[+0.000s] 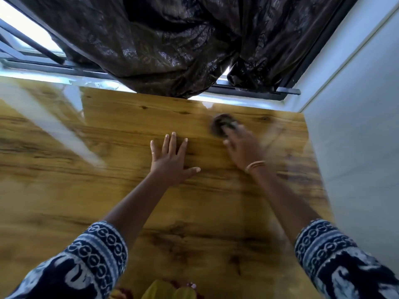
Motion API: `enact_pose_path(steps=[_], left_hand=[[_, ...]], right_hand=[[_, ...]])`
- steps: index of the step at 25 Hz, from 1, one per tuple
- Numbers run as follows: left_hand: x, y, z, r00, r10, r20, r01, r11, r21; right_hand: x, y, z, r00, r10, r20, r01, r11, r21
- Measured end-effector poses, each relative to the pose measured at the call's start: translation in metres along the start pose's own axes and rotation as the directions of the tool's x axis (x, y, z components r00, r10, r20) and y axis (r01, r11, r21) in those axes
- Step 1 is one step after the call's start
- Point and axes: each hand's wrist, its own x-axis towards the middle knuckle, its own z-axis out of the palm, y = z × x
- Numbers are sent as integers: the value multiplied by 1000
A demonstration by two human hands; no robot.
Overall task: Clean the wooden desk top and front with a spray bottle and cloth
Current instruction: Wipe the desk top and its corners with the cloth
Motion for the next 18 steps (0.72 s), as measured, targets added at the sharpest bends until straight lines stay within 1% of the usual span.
enact_pose_path(steps=[1,2,3,4,5,6,7,8,9,10,11,12,13,14,15,16,17,18], left_hand=[[-10,-3,1,1000,-9,-1,9,1000,-29],[-20,-6,3,1000,-27,2,27,997,-68],[-31,-10,6,999,-52,1,52,993,-107],[-41,-13,8,997,-80,-4,79,987,-138],[-49,-16,9,995,-103,-6,100,983,-157],[-57,-18,10,994,-111,3,110,981,-157],[-64,-19,10,993,-112,23,114,983,-145],[-70,-20,12,992,-119,35,123,983,-137],[-75,-20,15,990,-133,43,138,981,-134],[-80,-19,17,988,-147,52,153,980,-128],[-84,-18,18,985,-160,60,166,979,-116],[-88,-17,20,982,-172,73,179,979,-98],[-94,-17,22,977,-189,94,196,978,-76],[-99,-17,25,972,-206,113,214,975,-57],[-103,-19,27,968,-217,128,224,974,-40],[-107,-20,28,967,-217,134,223,974,-33],[-110,-21,29,970,-210,126,216,976,-39],[-112,-22,30,973,-202,109,209,976,-55]], right_hand=[[-5,34,-2,979,198,-54,-199,980,-19],[-13,65,-6,920,380,-94,-383,923,-24],[-23,87,-9,845,523,-110,-527,850,-8],[-29,97,-11,775,623,-108,-625,780,12],[-26,94,-10,717,689,-105,-690,723,26],[-17,80,-5,680,727,-97,-728,685,37],[-5,56,-4,676,731,-87,-730,681,51],[7,27,1,715,694,-87,-691,720,67],[19,-7,6,786,614,-80,-609,790,76],[30,-45,11,866,497,-52,-491,866,91],[37,-83,17,937,349,-29,-345,934,97],[40,-122,22,985,173,-9,-171,979,111],[37,-156,25,999,-26,36,21,990,137],[32,-182,25,975,-201,94,183,968,171],[28,-191,24,933,-323,155,290,935,206],[27,-187,22,908,-389,157,351,910,223],[27,-173,20,913,-389,121,359,908,216],[26,-154,18,941,-328,80,309,933,185]])
